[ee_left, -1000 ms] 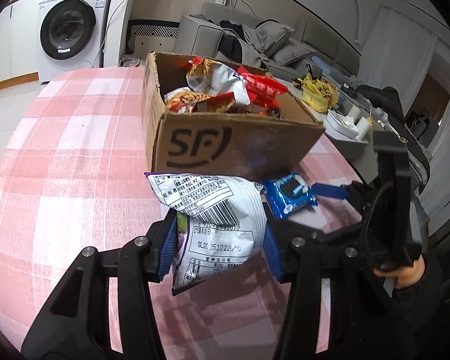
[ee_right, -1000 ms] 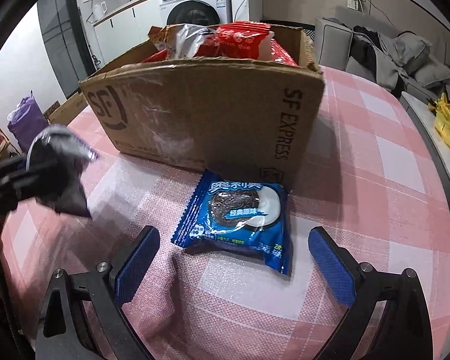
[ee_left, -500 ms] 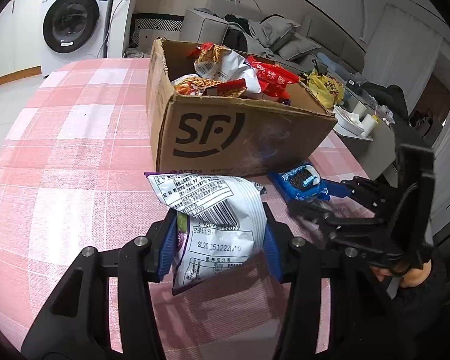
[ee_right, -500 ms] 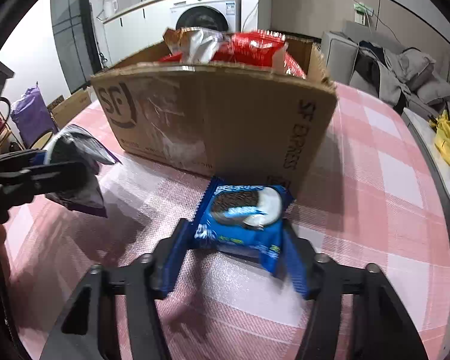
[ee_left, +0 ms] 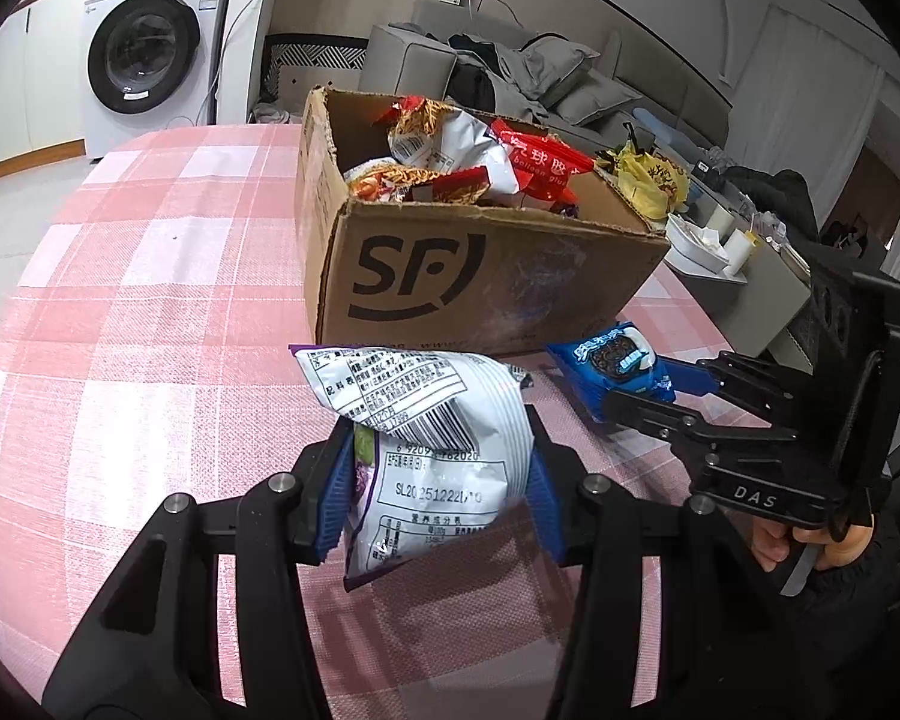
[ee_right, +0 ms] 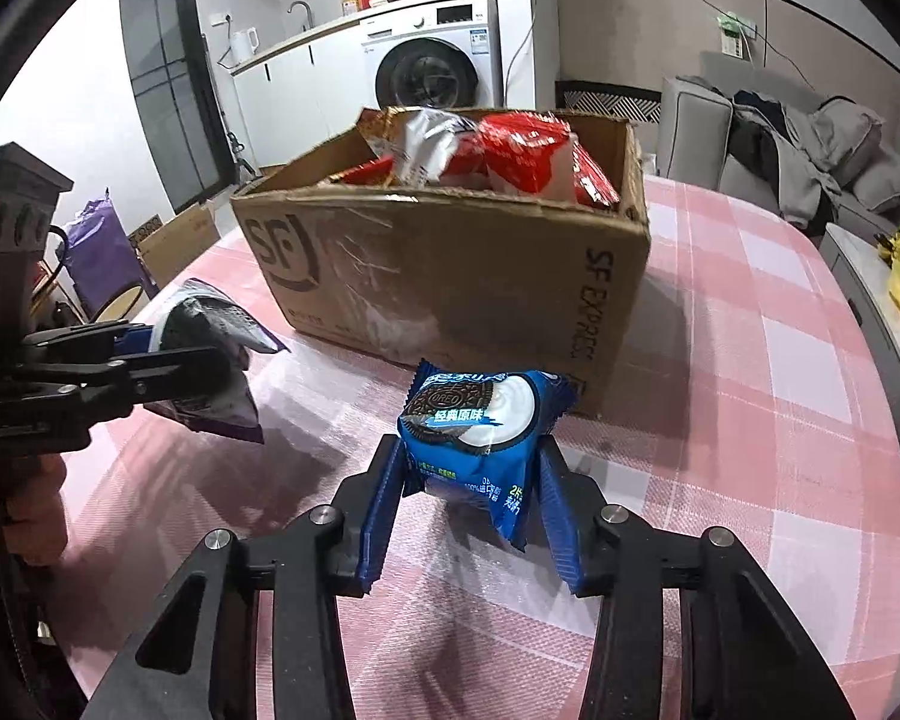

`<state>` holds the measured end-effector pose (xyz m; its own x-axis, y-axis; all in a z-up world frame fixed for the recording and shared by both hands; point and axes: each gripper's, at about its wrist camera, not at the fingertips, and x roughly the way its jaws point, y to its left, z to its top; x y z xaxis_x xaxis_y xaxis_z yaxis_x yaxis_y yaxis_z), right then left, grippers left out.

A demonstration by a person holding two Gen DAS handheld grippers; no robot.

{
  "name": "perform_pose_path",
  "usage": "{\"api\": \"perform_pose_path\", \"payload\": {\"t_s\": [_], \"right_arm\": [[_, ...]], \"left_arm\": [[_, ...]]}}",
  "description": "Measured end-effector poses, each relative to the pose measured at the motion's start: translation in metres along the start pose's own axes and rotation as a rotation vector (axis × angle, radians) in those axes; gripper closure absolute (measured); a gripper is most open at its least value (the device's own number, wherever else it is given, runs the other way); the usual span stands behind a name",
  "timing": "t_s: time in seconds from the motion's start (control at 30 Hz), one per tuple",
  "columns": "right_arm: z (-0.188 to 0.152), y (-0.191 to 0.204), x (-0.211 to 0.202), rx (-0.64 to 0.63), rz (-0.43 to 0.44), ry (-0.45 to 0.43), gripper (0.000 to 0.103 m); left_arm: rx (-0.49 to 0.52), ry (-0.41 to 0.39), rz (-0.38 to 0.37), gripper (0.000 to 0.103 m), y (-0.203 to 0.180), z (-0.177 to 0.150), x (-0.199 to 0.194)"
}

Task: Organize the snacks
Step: 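Carry white packet in left tool while right tool carries Oreo pack into box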

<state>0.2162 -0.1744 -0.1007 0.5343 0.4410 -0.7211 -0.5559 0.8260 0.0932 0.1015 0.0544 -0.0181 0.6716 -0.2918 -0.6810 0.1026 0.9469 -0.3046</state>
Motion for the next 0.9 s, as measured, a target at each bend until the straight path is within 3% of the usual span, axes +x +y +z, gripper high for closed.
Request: {"api": "perform_pose_path", "payload": {"t_s": [0.53,0.9], "right_arm": [[0.01,0.027,-0.054,-0.017,0.029,-0.113,0.059],[0.028,0.02,-0.09,0.017,0.02,-0.214,0.059]], "left_arm": [[0.013,-0.091,-0.008,0.057,-0.004,0.01,-0.039],[0.031,-0.171,-0.017,0.057,-0.014,0.032,-0.069]]}}
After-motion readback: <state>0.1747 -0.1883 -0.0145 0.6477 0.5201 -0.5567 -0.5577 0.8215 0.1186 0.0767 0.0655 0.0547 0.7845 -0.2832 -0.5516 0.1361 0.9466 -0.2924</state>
